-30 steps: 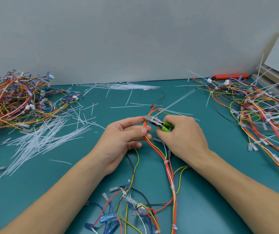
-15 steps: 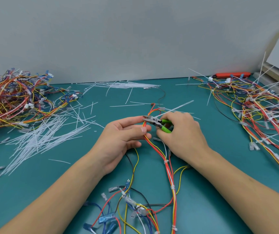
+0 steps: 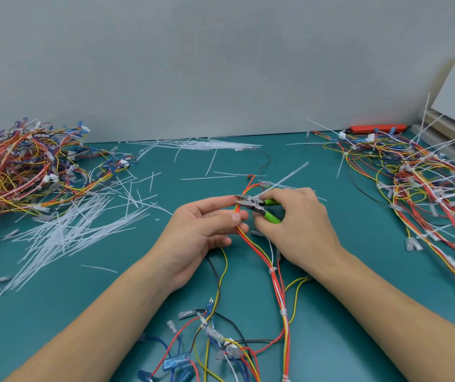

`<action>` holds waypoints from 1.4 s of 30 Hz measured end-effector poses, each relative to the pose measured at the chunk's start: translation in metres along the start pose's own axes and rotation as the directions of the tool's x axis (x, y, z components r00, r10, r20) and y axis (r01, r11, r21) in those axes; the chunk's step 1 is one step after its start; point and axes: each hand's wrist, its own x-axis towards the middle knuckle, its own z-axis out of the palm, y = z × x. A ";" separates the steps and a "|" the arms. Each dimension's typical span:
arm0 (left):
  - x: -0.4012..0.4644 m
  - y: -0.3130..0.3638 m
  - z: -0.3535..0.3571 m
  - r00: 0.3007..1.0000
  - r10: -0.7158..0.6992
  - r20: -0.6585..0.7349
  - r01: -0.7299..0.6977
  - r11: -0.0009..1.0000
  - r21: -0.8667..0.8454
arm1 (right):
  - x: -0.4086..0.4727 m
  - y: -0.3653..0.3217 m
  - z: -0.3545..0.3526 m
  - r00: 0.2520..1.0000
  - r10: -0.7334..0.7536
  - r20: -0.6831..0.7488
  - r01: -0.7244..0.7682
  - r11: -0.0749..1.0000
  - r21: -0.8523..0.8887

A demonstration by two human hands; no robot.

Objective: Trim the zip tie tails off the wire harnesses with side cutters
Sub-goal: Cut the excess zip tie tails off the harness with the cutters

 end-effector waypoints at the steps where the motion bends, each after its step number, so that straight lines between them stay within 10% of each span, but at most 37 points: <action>1: 0.000 0.000 0.000 1.000 0.000 -0.001 0.000 1.000 0.000 | 0.000 -0.001 -0.001 1.000 0.014 0.003 -0.014 1.000 -0.004; 42: 0.001 -0.001 -0.002 1.000 0.015 0.010 -0.015 1.000 0.001 | -0.001 -0.005 0.003 0.998 0.053 -0.036 -0.055 0.997 -0.050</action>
